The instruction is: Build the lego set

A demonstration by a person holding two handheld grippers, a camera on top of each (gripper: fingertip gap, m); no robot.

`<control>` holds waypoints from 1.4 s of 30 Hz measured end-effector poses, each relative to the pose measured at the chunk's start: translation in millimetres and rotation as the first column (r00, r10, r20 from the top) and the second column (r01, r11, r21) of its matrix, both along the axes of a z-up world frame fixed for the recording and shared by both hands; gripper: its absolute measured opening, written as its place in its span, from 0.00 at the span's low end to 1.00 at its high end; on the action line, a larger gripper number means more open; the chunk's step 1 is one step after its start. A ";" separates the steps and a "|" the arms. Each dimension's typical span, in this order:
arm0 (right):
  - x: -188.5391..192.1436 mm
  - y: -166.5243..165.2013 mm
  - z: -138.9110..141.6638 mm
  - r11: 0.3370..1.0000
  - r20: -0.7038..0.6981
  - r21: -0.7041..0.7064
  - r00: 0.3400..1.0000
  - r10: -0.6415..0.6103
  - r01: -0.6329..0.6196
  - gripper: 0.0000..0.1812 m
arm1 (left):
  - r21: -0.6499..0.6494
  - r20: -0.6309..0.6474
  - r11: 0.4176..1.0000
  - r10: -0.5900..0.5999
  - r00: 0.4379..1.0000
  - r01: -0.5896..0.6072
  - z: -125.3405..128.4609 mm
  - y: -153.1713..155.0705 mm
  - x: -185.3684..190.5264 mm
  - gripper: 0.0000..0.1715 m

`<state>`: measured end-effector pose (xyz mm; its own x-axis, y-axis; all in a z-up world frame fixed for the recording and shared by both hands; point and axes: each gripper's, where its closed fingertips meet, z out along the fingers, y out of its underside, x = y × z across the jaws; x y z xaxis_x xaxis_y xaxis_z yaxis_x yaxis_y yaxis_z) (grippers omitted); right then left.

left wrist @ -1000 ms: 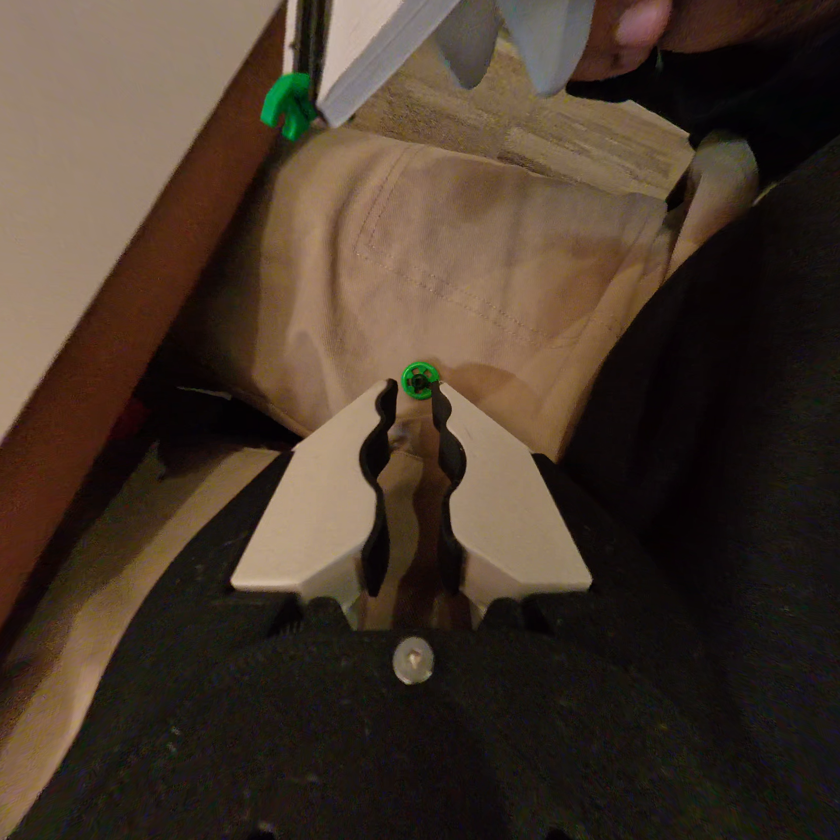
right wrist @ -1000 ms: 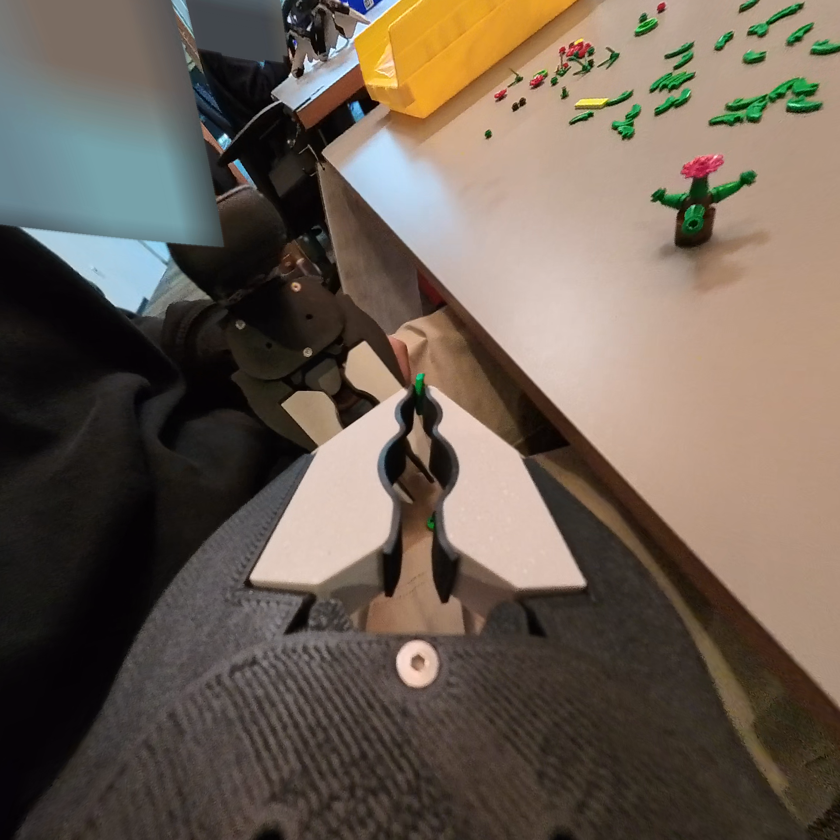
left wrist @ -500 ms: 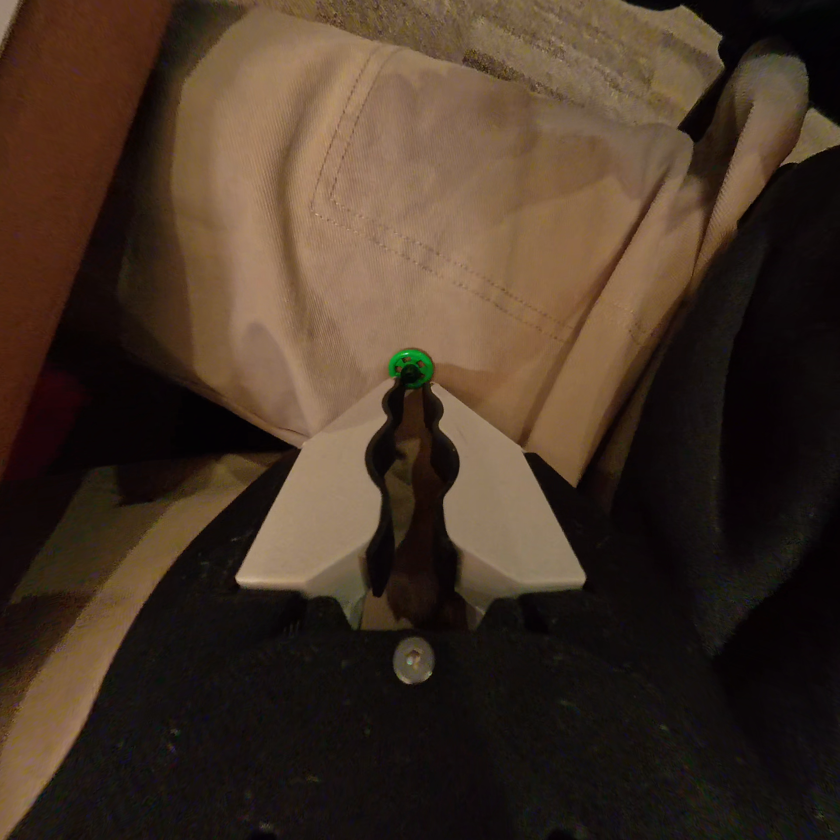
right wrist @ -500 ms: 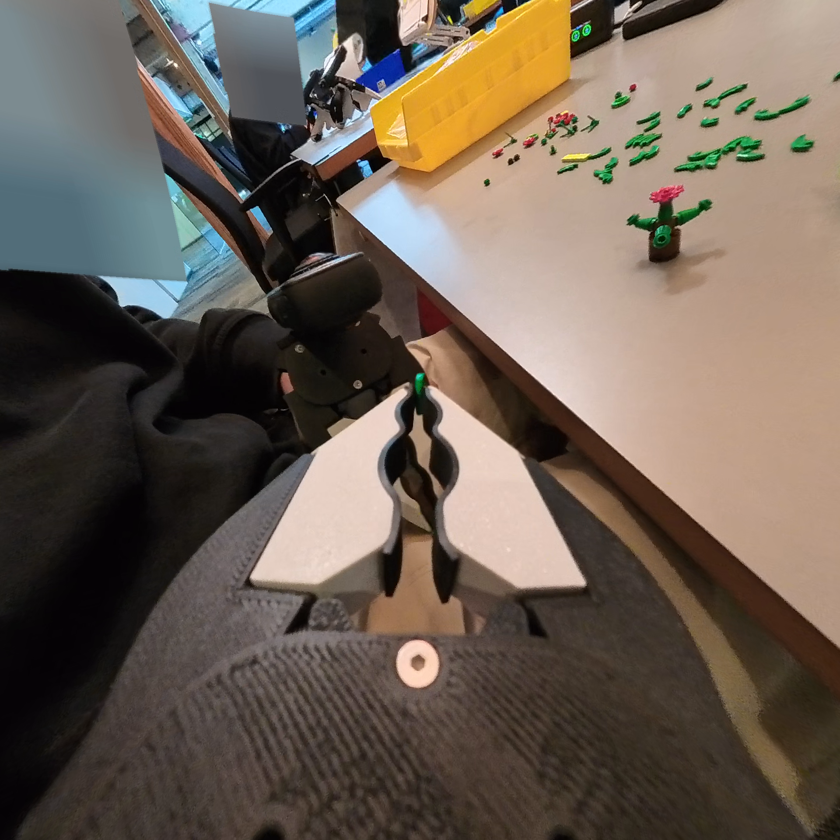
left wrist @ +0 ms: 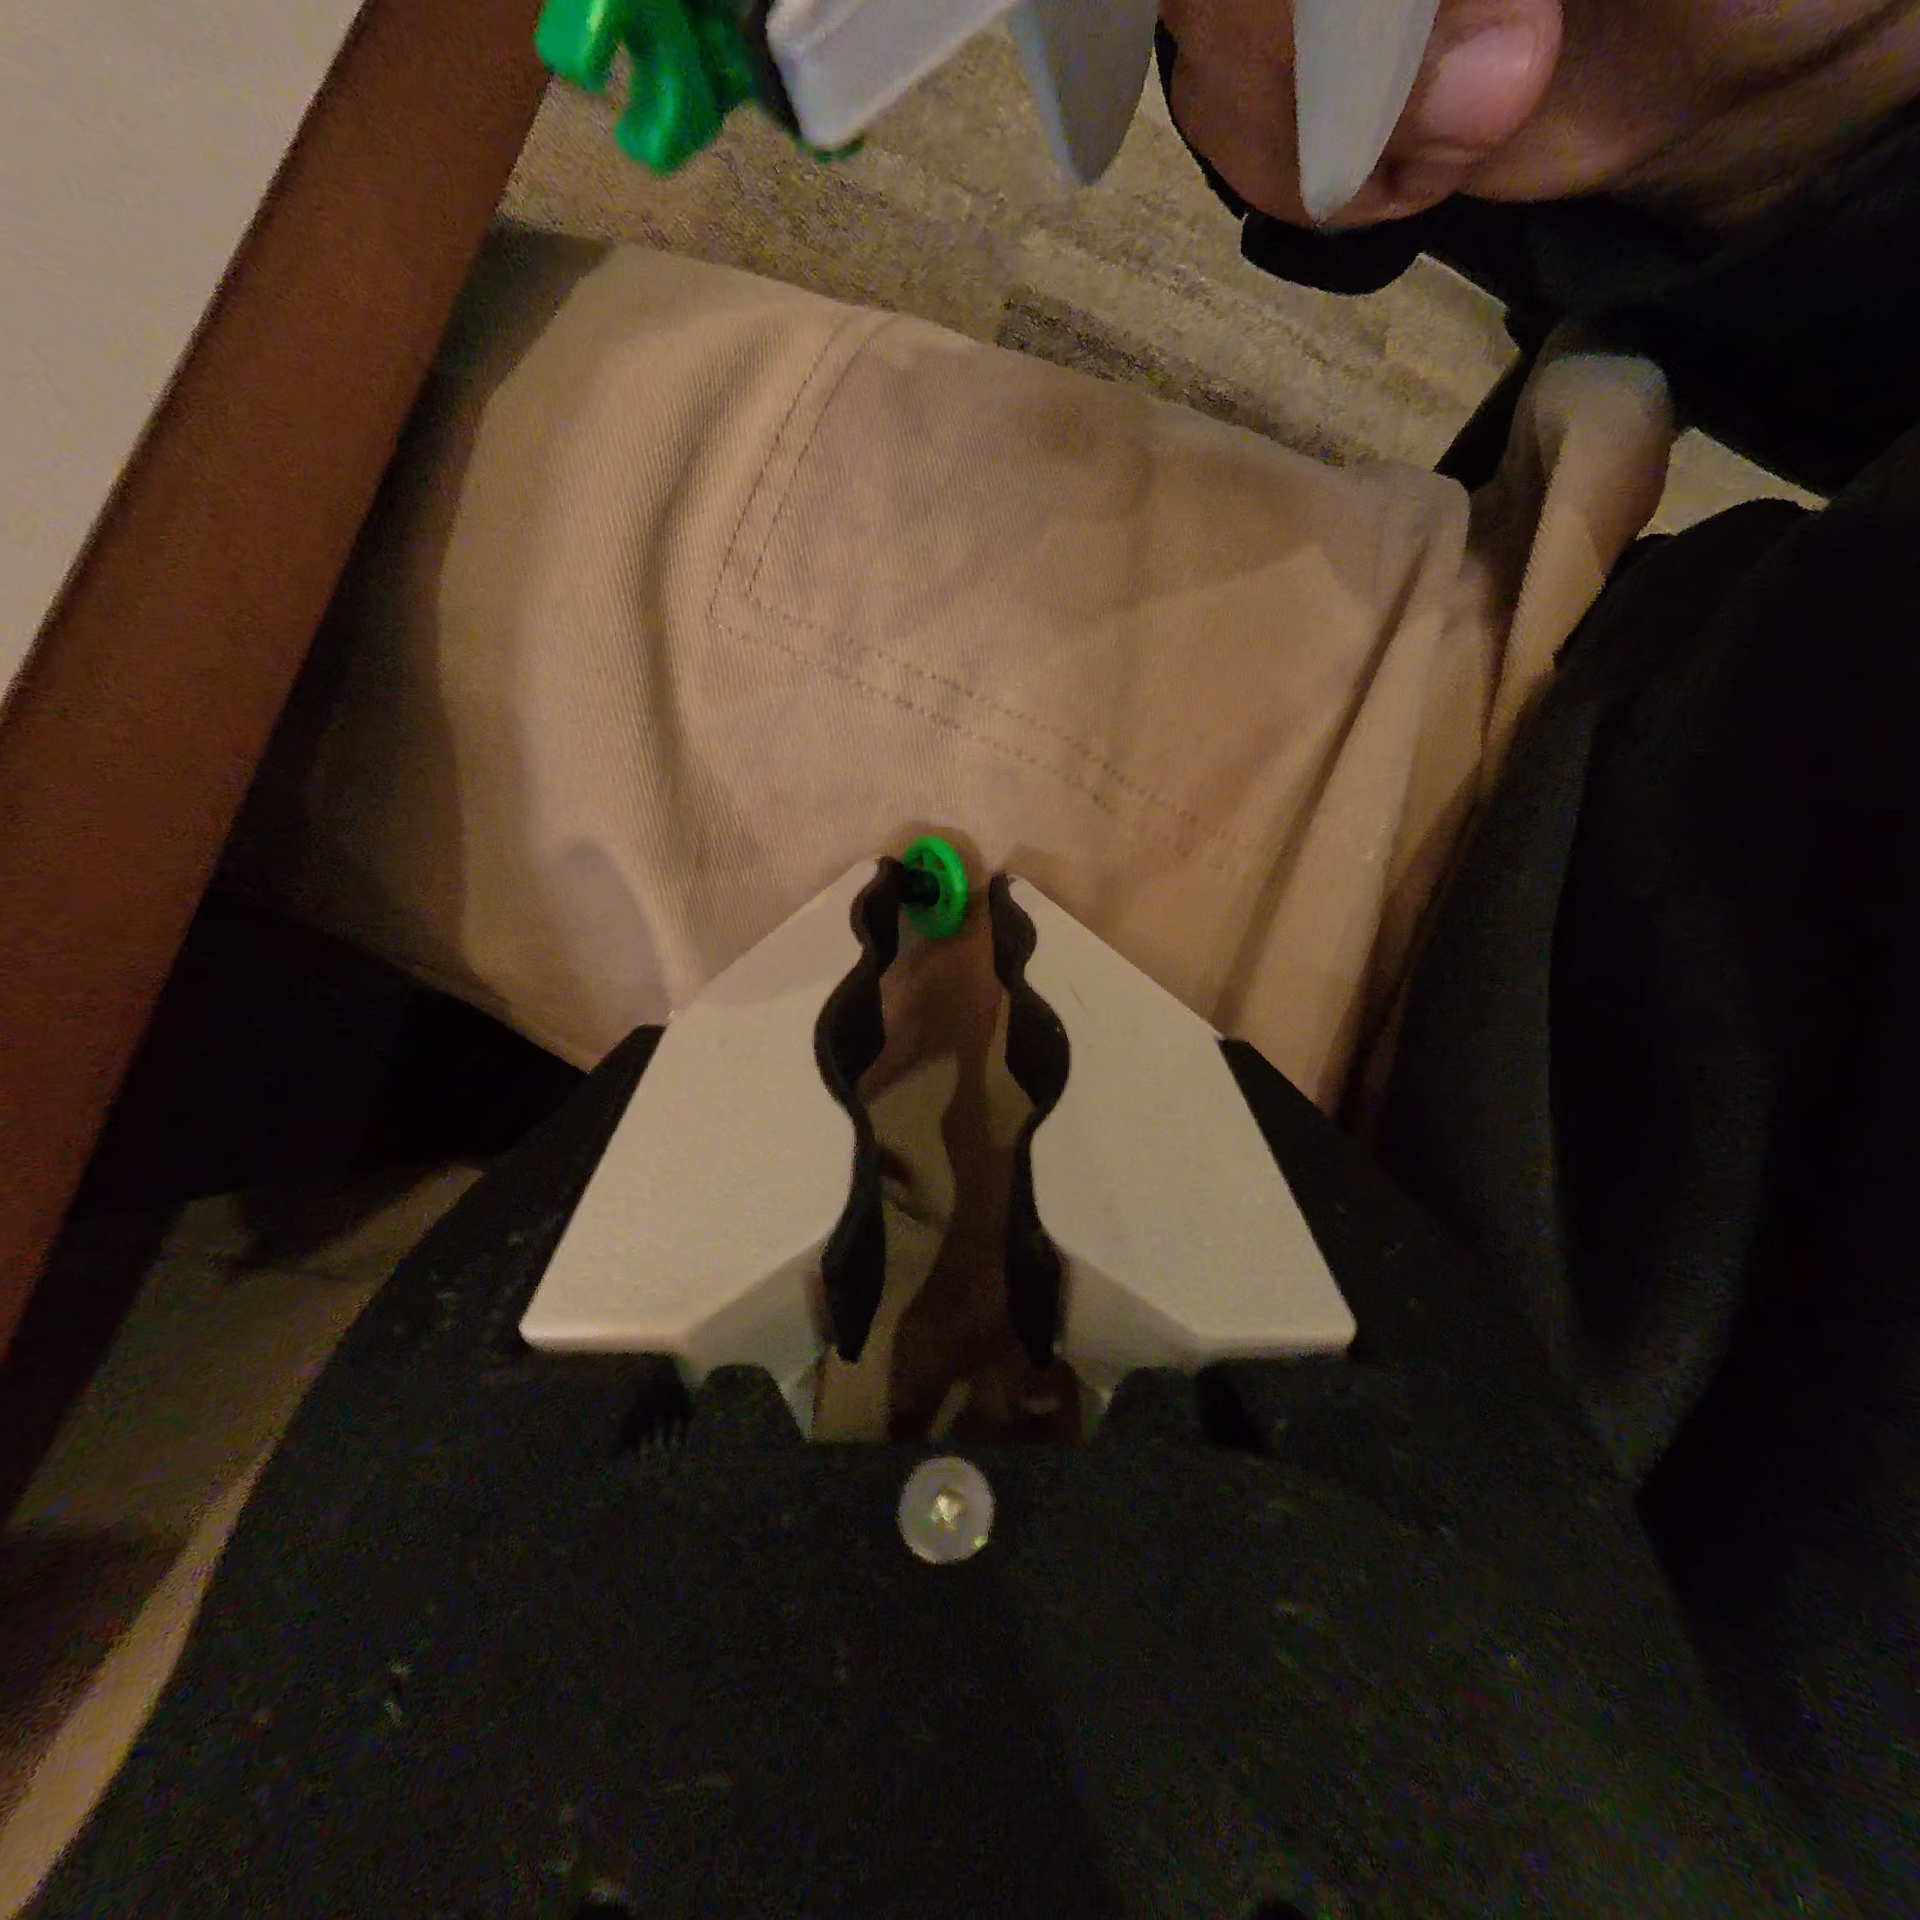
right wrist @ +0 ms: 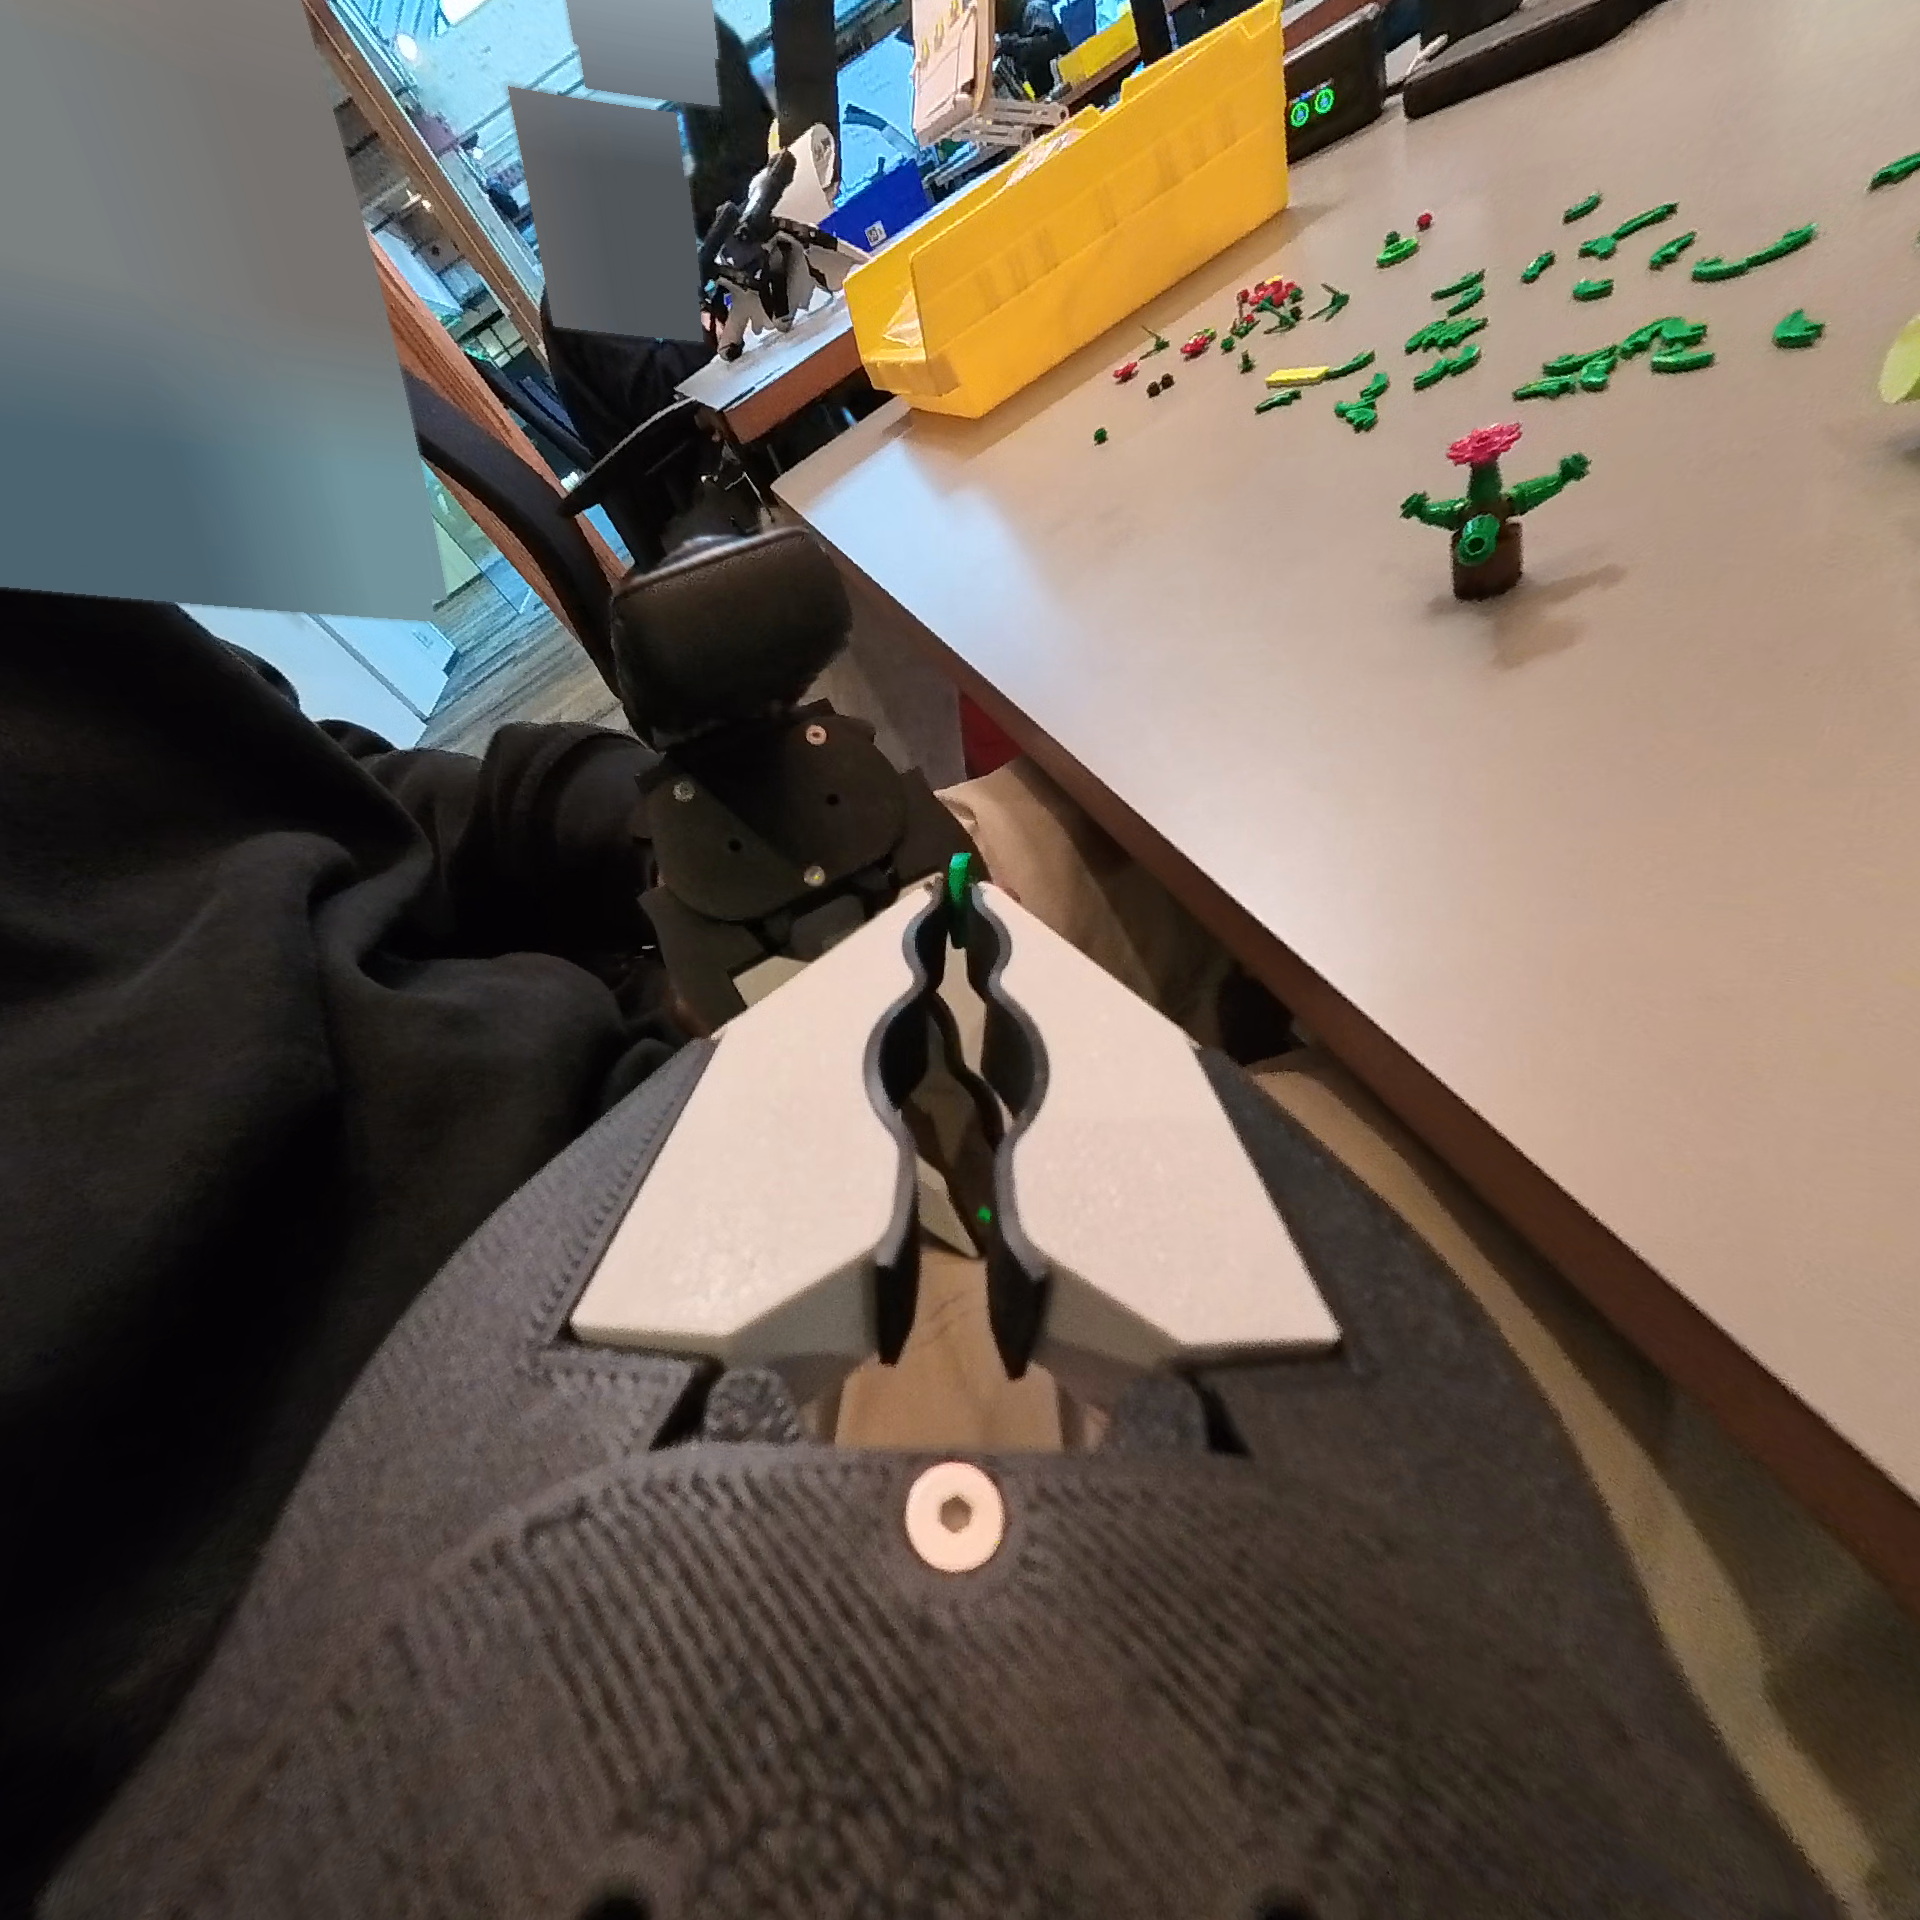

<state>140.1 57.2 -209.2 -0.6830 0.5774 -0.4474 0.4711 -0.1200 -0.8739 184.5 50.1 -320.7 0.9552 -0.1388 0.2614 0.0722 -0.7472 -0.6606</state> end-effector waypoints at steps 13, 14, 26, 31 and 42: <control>-0.6 4.8 -1.4 1.000 0.007 -0.012 1.000 -0.008 0.008 0.00 | 0.011 -0.001 0.999 0.045 0.999 -0.045 9.0 -1.9 -13.0 0.16; -0.8 5.0 -1.1 1.000 0.006 -0.012 1.000 -0.009 0.009 0.00 | 0.002 -0.020 0.999 0.049 0.999 -0.049 9.2 -4.5 -16.2 0.17; -0.3 3.7 -2.9 1.000 0.016 -0.023 1.000 -0.001 0.001 0.00 | -0.139 -0.019 0.988 0.060 0.998 -0.062 -15.6 -21.2 -18.0 0.14; 0.0 2.7 -4.8 1.000 0.022 -0.020 1.000 0.005 -0.004 0.00 | -0.137 0.044 0.989 0.063 0.997 -0.056 -15.1 -20.4 -16.2 0.13; 1.8 1.0 -14.0 1.000 0.050 0.002 0.998 0.022 -0.023 0.00 | -0.116 0.108 0.993 0.047 0.993 -0.034 -11.3 -17.6 -12.4 0.10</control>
<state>141.9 58.3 -223.2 -0.6725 0.5634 -0.4800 0.5169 -0.1066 -0.8494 172.1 32.5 -331.9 0.9239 -0.0640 0.3772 0.1715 -0.8121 -0.5578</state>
